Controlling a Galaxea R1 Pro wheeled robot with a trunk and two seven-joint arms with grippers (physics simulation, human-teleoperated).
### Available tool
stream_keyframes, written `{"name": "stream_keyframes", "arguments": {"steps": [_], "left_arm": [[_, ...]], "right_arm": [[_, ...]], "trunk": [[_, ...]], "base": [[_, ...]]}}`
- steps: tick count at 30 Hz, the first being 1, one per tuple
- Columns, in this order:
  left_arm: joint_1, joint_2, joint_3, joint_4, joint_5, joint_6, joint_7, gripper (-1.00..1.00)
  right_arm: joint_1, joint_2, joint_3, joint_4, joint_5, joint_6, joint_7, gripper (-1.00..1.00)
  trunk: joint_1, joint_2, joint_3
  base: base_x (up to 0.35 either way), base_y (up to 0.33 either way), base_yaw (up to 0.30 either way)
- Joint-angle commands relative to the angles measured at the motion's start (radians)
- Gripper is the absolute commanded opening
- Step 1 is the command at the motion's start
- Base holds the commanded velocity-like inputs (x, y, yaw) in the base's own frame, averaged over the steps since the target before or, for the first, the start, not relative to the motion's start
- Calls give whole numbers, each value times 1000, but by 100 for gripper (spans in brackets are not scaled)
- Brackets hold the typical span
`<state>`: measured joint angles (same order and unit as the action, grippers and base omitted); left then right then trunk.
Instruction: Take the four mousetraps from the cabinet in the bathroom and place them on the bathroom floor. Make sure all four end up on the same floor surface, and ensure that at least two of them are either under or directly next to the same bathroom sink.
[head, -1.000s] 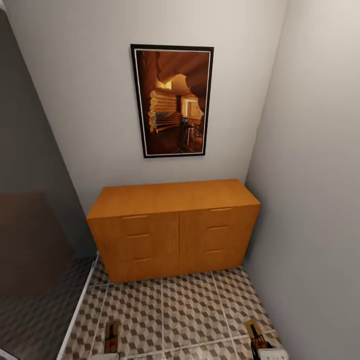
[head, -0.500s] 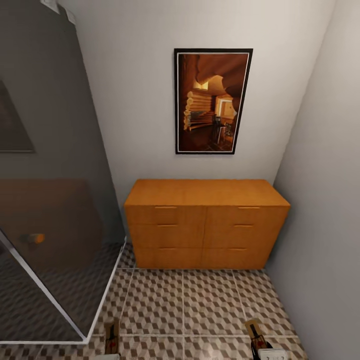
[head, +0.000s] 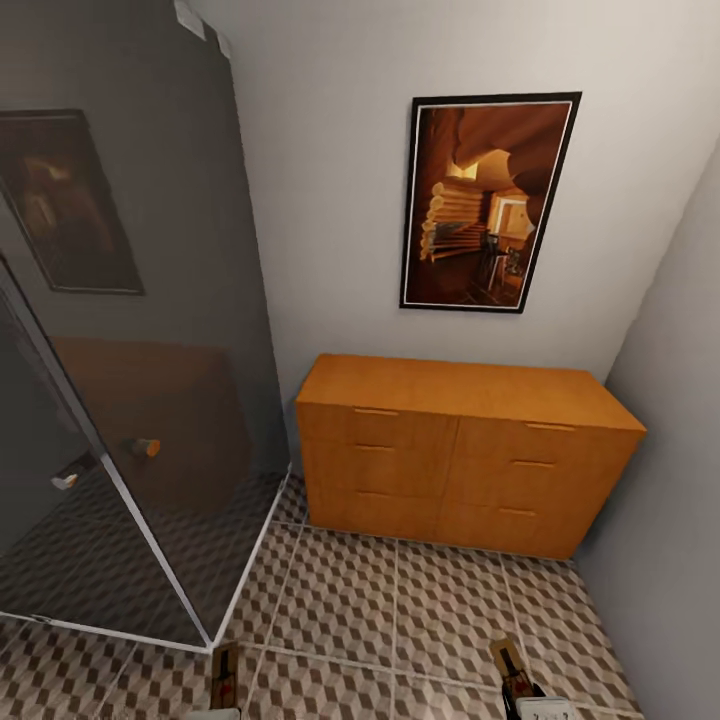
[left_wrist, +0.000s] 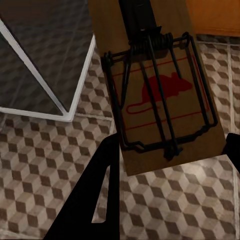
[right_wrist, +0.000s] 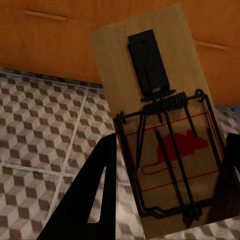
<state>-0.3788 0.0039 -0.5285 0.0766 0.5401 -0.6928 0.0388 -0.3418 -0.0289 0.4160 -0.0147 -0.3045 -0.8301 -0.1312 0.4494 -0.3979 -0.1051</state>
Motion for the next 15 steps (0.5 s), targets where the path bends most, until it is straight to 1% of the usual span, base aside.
{"name": "stream_keyframes", "arguments": {"steps": [1, 15], "left_arm": [[-2, -1, -8, 3, 0, -4, 6, -100], [0, -2, -8, 3, 0, -5, 6, -100]], "right_arm": [[0, 0, 9, -1, -4, -1, -7, -100], [0, 0, 9, 0, -4, -1, -8, -100]], "trunk": [[1, -2, -2], [1, -2, -2]], "base": [[0, 0, 285], [0, 0, 286]]}}
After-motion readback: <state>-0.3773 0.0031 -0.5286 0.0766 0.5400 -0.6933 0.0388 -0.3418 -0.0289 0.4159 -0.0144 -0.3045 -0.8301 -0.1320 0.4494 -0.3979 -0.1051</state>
